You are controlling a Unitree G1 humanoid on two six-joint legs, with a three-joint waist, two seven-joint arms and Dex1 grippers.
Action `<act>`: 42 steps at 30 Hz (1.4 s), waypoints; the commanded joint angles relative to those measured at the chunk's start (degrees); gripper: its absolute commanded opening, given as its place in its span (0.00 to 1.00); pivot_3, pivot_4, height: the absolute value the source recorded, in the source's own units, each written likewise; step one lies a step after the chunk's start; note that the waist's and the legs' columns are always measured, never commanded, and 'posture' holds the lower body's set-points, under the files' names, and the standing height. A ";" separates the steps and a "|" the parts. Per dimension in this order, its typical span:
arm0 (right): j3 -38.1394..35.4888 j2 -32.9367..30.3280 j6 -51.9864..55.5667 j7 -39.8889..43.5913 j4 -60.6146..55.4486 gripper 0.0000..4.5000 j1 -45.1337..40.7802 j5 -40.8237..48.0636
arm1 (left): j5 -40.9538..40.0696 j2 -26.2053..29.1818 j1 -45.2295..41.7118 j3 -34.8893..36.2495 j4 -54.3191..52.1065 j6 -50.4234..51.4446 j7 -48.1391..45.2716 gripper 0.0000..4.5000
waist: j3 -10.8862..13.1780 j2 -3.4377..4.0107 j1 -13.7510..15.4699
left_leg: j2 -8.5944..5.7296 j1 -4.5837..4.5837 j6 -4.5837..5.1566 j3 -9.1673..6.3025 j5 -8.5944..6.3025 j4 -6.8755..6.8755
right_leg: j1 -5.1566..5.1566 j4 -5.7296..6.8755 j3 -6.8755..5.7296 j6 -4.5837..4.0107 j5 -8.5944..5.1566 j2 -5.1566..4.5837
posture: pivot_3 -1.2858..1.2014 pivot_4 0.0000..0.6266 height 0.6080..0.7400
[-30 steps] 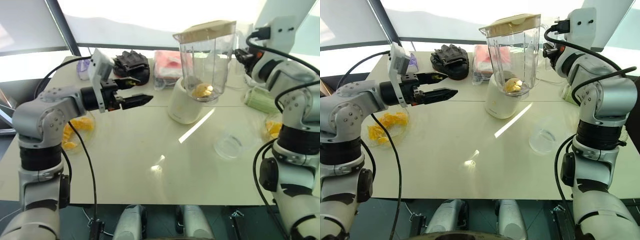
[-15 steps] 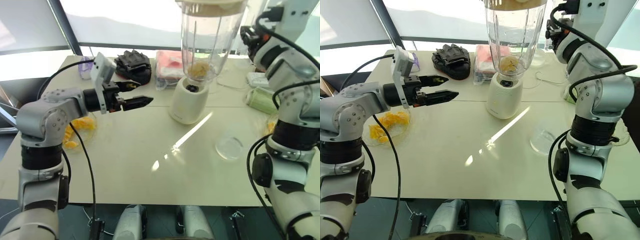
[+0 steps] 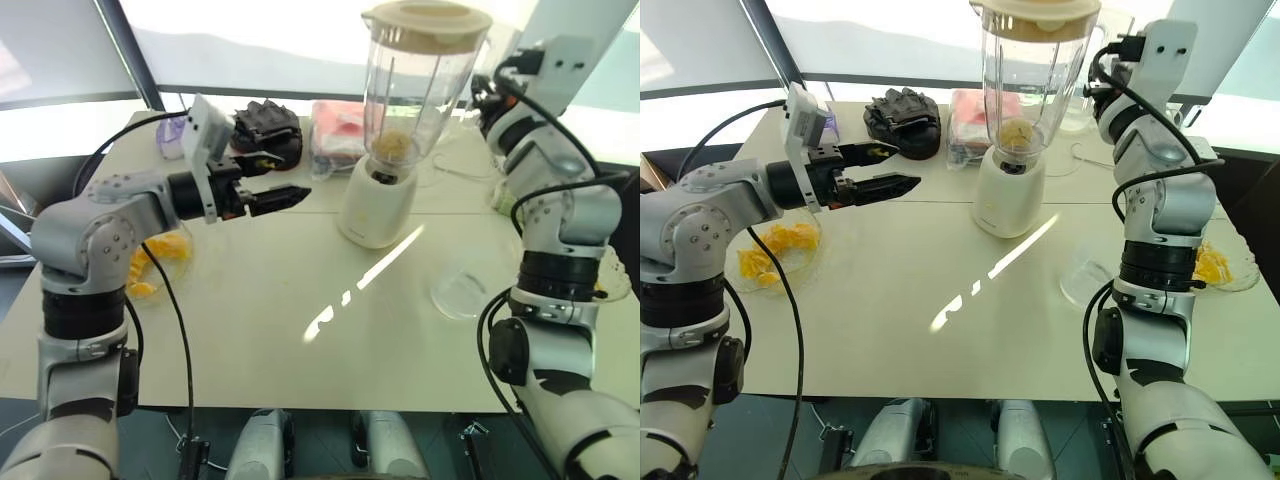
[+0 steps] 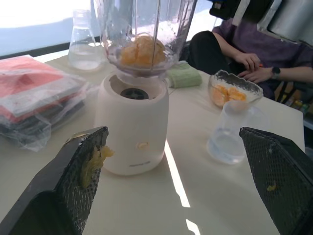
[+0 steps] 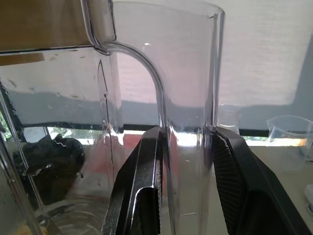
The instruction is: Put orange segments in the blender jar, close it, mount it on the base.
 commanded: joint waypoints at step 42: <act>6.37 -1.26 -23.82 14.66 18.13 0.25 1.97 -3.75 | -2.51 0.19 1.26 0.89 -2.83 -1.55 4.63 1.00 | 0.02 0.00 -0.37 | 0.03 0.76 -0.02 0.12 0.01 -0.13 | 0.58 0.01 0.18 -0.02 -0.01 0.05 | 0.52 0.24 1.00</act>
